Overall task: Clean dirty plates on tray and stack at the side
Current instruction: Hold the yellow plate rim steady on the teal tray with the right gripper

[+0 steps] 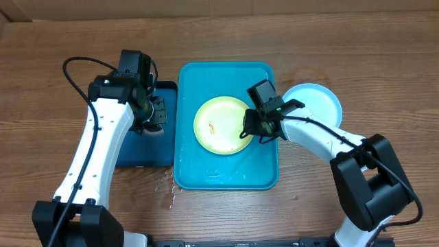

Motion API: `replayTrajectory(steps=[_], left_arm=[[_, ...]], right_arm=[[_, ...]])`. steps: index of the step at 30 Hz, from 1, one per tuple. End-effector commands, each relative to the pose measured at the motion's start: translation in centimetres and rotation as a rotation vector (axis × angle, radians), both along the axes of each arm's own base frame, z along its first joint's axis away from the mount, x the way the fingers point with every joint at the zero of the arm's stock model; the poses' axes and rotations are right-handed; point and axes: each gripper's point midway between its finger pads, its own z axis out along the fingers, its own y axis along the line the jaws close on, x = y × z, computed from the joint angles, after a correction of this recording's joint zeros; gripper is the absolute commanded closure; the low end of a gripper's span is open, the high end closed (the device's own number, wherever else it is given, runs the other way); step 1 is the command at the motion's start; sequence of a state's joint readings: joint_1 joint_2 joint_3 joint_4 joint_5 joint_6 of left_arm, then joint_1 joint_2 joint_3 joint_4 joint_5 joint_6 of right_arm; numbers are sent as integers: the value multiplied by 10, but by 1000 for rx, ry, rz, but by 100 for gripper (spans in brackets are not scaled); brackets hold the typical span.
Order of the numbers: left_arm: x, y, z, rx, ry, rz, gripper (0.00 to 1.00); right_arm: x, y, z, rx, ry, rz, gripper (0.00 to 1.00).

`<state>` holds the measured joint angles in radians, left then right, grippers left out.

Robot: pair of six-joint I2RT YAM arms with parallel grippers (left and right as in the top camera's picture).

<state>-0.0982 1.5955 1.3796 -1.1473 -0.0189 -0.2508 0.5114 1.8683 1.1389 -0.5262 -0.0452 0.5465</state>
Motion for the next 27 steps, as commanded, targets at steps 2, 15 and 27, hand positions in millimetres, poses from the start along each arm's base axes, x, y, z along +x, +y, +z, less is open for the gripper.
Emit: replayTrajectory(steps=[2,15,27], left_arm=[[-1,-2,1,-3,-3,-28,96],[1,-2,1,-4,-11,-28,96],[4,-3,2,-4,-25,-51,96]], right_arm=[[11,-1,10,-23,-53,-10,87],[-2,2,7,6,10,-6,78],[-3,14,10,64,20,15,96]])
